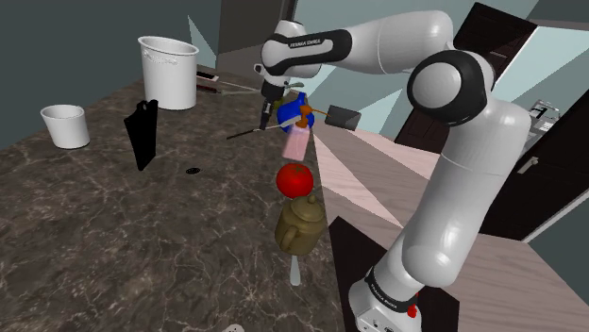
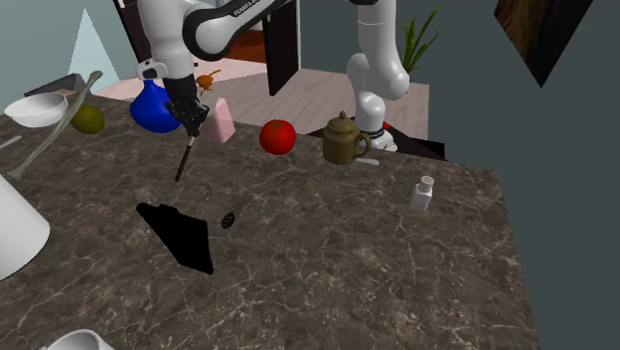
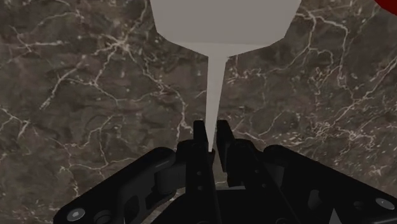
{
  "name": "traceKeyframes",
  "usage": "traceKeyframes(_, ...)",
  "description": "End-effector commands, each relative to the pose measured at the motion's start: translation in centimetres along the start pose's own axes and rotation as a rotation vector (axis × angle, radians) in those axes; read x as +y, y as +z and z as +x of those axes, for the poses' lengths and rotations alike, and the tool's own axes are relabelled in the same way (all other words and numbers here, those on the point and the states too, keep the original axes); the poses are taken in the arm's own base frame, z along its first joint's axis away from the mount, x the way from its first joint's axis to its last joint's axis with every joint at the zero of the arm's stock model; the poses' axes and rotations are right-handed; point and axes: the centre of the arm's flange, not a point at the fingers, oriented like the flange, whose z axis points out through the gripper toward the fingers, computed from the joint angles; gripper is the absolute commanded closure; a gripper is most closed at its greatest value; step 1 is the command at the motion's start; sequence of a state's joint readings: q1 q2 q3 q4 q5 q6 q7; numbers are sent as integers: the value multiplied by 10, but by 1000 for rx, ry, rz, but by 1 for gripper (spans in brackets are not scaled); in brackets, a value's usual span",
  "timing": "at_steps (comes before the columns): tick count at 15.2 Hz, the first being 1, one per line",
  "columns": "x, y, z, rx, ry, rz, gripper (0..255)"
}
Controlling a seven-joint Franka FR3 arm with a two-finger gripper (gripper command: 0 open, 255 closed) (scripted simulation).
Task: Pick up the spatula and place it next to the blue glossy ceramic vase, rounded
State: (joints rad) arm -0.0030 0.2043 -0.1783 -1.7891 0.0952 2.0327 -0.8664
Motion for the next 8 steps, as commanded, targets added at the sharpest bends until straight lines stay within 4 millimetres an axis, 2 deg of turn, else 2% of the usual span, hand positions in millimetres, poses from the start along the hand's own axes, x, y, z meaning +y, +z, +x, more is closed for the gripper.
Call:
traceKeyframes(1,1,10,-1,0,0,0,255)
traceKeyframes(8,1,47,-3,0,0,0,255)
